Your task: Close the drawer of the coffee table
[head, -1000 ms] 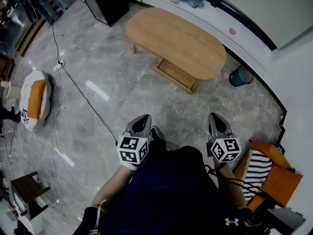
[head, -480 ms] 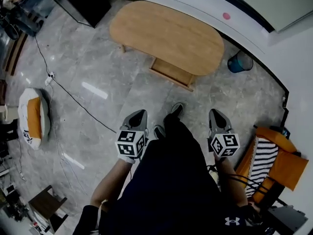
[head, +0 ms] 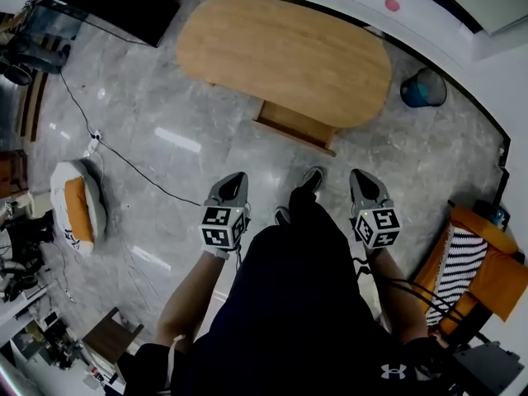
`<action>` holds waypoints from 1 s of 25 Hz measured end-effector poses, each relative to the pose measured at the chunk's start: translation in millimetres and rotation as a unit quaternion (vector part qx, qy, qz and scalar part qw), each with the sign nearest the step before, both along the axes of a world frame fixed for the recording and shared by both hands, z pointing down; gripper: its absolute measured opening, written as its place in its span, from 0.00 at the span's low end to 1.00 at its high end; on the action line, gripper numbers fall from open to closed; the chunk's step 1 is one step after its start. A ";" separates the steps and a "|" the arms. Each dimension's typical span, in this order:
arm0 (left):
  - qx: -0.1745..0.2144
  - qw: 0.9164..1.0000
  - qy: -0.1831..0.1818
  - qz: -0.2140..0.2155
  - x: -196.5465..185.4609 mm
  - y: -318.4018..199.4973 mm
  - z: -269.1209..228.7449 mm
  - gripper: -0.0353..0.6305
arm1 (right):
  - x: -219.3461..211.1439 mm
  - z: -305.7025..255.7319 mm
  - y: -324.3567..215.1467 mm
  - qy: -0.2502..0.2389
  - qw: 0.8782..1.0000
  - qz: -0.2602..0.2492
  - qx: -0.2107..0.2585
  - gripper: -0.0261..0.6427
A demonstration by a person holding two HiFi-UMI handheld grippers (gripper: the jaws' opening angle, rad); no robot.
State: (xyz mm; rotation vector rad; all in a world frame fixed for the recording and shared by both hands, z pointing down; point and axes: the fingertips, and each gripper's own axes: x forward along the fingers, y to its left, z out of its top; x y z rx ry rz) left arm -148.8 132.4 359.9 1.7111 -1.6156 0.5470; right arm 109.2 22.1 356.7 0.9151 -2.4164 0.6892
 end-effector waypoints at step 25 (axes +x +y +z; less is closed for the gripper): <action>-0.141 0.964 -0.123 0.191 -80.7 -83.1 298.5 0.10 | 29.4 257.6 -36.4 0.121 0.987 0.044 -0.097 0.12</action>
